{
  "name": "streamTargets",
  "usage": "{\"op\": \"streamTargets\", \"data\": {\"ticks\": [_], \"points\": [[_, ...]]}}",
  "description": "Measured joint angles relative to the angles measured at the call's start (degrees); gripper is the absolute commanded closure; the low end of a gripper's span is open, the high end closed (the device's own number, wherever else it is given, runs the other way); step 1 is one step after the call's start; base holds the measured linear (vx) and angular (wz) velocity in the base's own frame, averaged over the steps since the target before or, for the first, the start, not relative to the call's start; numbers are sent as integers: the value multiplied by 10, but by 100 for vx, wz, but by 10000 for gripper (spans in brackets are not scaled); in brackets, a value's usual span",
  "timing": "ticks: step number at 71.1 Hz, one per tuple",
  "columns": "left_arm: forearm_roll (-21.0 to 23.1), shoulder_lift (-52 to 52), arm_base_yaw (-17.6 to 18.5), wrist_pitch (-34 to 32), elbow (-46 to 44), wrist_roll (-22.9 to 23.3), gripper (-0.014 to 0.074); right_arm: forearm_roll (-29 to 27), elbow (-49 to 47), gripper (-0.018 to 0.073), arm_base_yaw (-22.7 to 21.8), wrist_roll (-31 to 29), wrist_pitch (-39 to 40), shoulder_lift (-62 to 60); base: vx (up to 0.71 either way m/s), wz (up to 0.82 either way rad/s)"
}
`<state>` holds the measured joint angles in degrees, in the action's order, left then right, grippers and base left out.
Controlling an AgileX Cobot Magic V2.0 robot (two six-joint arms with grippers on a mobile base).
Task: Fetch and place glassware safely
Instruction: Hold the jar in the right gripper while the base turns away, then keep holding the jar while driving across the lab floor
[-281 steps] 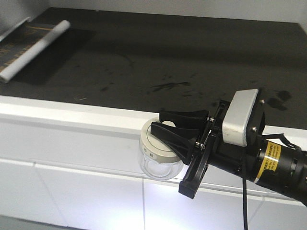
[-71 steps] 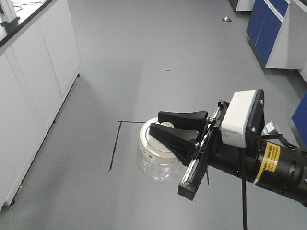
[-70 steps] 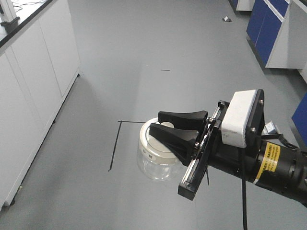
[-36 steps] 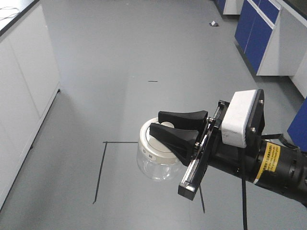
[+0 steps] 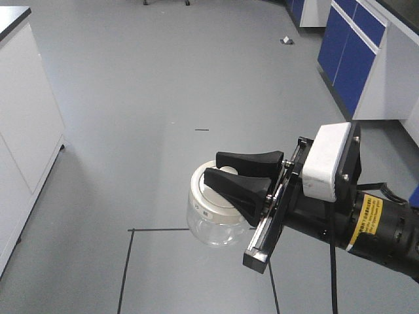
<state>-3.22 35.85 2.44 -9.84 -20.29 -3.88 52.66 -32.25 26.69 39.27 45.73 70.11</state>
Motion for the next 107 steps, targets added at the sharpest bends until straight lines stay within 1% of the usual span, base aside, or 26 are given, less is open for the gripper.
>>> {"op": "streamTargets", "data": {"ticks": [44, 107], "points": [[0, 0, 0, 0, 0, 0, 603, 0, 0, 563, 0, 0, 0, 0, 41, 9], [0, 0, 0, 0, 0, 0, 603, 0, 0, 563, 0, 0, 0, 0, 43, -4]]}}
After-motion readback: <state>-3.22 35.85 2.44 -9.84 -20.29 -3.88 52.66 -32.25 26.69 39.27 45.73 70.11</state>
